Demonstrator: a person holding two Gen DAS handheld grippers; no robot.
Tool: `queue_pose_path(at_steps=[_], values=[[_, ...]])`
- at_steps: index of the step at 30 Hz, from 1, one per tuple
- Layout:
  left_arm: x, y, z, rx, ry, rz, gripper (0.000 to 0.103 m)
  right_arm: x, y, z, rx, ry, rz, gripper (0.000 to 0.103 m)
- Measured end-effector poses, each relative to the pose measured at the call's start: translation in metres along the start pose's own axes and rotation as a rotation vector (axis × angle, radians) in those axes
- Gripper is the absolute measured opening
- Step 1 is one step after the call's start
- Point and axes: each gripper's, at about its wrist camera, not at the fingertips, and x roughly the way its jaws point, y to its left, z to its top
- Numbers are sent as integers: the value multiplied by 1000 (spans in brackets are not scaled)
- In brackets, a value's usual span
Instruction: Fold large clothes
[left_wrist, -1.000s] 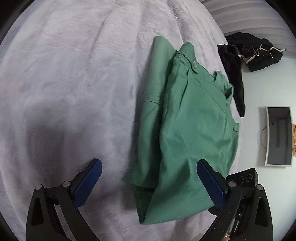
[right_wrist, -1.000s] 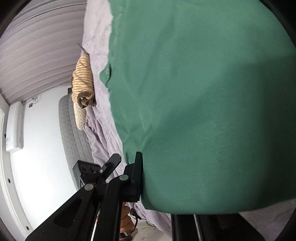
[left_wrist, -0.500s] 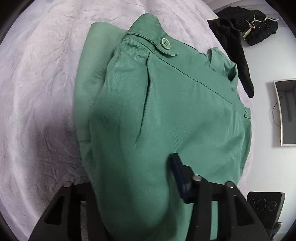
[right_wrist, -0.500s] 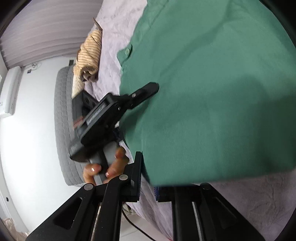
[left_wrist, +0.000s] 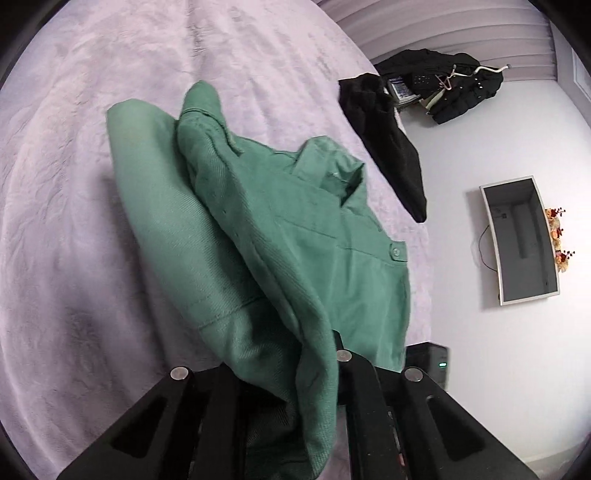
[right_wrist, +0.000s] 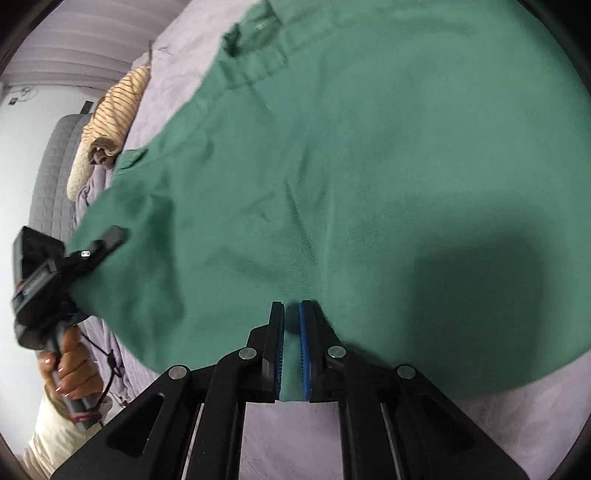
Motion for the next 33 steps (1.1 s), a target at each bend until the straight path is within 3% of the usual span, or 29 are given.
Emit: queue_pose_path(at_steps=[3, 8, 13, 16, 19, 21, 26, 28, 29, 30, 33], values=[[8, -43, 4, 46, -8, -39, 11, 8, -6, 0, 10, 8, 60, 2], [41, -118, 5, 165, 21, -53, 11, -15, -15, -6, 22, -1, 201, 3], [121, -184, -13, 333, 124, 46, 11, -77, -63, -6, 86, -150, 219, 8], [184, -204, -30, 370, 196, 93, 11, -99, -105, -5, 164, -185, 217, 8], [232, -210, -47, 401, 252, 198, 11, -101, -139, -6, 235, -184, 202, 11], [243, -213, -59, 440, 253, 278, 11, -101, -157, -7, 266, -179, 213, 11], [243, -236, -68, 533, 226, 379, 12, -108, -181, -8, 317, -206, 294, 11], [239, -241, -68, 552, 199, 428, 26, -111, -184, -3, 321, -217, 300, 11], [236, -244, -68, 551, 174, 445, 62, -115, -190, -3, 325, -220, 303, 11], [229, -248, -70, 550, 139, 452, 90, -117, -193, 0, 330, -225, 309, 11], [212, -257, -70, 565, 74, 466, 96, -117, -190, 4, 324, -235, 318, 11]])
